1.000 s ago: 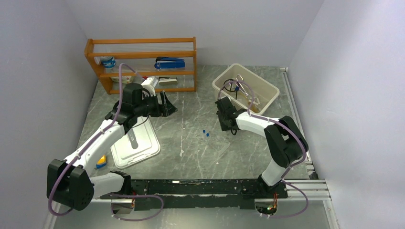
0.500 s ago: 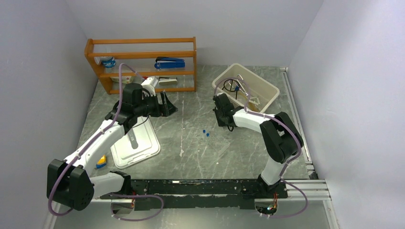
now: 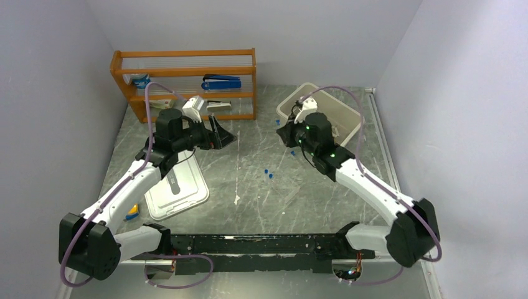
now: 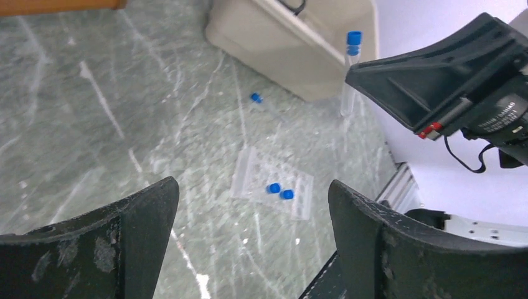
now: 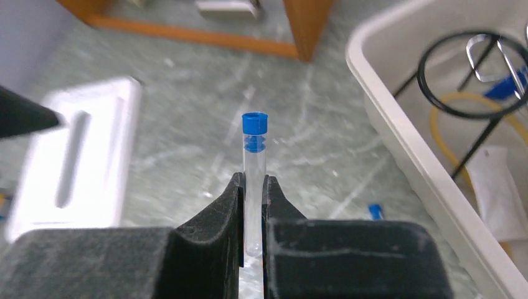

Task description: Organize the chemistry lab equipment

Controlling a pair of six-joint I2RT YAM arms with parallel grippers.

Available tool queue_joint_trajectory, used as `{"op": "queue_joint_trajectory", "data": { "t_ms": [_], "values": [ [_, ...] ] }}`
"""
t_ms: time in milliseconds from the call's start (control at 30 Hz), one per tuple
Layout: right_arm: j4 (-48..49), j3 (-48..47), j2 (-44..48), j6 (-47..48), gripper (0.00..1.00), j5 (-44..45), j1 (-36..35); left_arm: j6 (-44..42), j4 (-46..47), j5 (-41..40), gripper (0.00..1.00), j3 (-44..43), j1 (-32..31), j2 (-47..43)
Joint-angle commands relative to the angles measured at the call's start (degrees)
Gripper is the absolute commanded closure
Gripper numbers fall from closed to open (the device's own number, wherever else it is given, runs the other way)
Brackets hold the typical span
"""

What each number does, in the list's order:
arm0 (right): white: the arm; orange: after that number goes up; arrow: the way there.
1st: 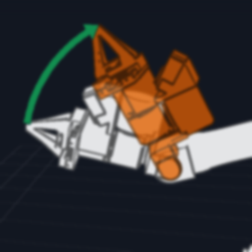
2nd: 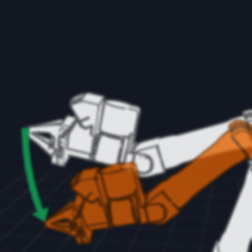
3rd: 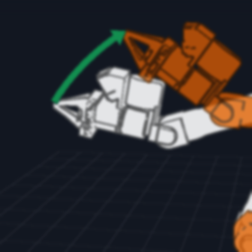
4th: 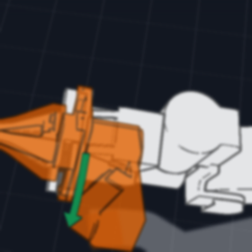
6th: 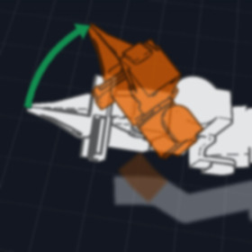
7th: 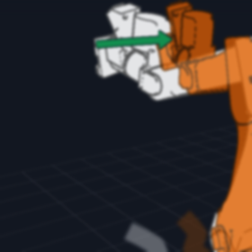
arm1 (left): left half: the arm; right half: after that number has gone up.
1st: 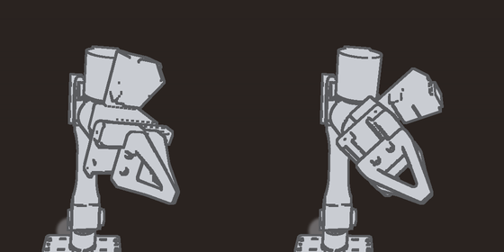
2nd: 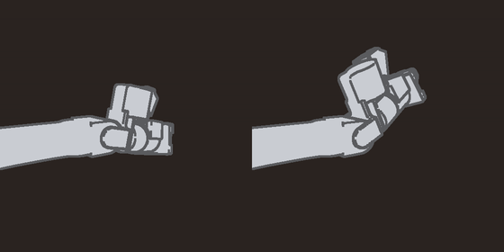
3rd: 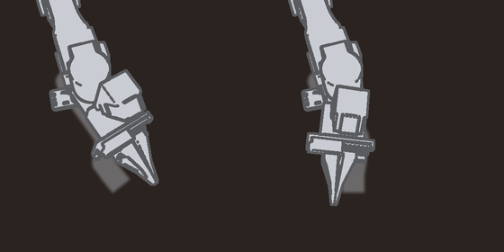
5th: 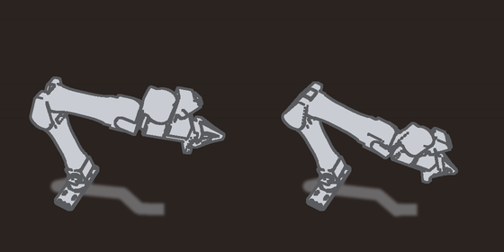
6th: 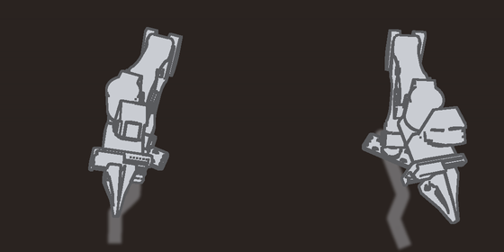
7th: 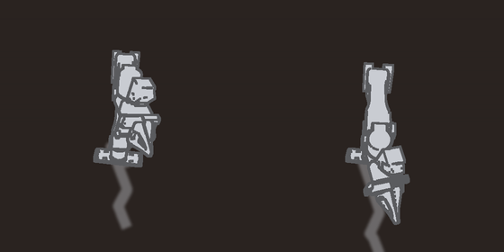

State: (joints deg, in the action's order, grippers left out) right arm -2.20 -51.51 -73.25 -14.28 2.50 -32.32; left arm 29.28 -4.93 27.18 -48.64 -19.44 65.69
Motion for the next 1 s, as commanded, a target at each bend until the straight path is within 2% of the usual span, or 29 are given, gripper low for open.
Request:
{"op": "queue_joint_trajectory", "data": {
  "t_ms": [0, 233, 333, 467, 667, 967],
  "values": [
    [9.05, 1.94, 6.3, -9.75, 0.95, -5.59, -0.08, 7.24, 11.72, 4.05, 0.07, 0.74, -3.09, -0.08],
    [15.93, 3.33, 12.18, -26.52, 0.95, -10.88, -0.09, 14.93, 19.61, -5.9, 0.07, -2.29, -16.08, 3.07],
    [16.83, 2.99, 13.35, -30.27, 0.95, -12.44, -0.07, 18.84, 25.17, -7.77, 0.08, -1.93, -17.58, 4.66],
    [17.56, 2.47, 12.87, -33.74, 0.95, -15.75, -0.11, 20.98, 29.5, -3.8, 0.15, -4.11, -17.89, 8.01],
    [19.78, 3.37, 12.37, -36.41, 0.95, -17.96, 0.0, 21.27, 32.2, -0.31, 0.37, -5.73, -18.25, 9.43],
    [18.42, 2.66, 11.65, -37.04, 0.93, -20.13, -0.03, 14.76, 29.9, 2.22, 0.64, -5.77, -19.2, 8.53]
  ]
}}
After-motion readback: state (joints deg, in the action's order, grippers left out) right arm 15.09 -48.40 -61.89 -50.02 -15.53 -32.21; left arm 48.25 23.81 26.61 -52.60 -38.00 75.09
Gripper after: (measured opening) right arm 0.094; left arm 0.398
